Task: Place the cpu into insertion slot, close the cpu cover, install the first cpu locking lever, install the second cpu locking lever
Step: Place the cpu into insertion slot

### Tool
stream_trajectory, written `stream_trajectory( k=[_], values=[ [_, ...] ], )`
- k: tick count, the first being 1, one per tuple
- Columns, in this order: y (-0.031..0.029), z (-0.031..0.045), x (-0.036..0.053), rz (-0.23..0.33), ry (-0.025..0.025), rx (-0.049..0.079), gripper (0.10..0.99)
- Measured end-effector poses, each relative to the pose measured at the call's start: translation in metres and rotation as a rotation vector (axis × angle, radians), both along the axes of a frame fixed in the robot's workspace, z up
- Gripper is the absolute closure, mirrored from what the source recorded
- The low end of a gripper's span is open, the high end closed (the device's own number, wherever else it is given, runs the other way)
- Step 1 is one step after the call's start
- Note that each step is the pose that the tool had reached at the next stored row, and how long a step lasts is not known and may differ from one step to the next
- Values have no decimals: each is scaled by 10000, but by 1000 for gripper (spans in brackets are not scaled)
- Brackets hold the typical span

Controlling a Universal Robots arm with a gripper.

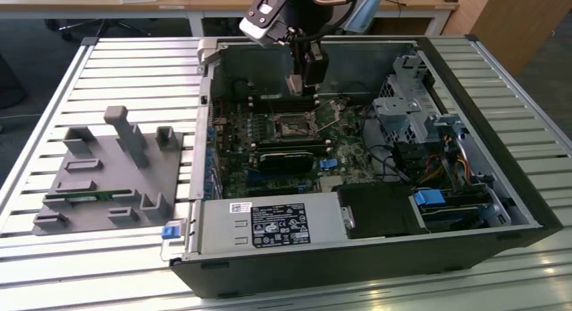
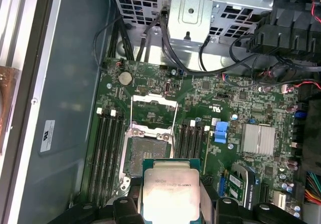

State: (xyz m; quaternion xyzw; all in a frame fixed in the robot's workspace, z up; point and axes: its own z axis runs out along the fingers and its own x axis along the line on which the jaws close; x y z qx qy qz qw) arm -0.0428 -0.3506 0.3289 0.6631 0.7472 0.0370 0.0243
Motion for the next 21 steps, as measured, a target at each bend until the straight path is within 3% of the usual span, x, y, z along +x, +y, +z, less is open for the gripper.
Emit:
stream_trajectory(
  k=[21],
  values=[
    [0, -64, -1, -2, 0, 1, 545]
  ],
)
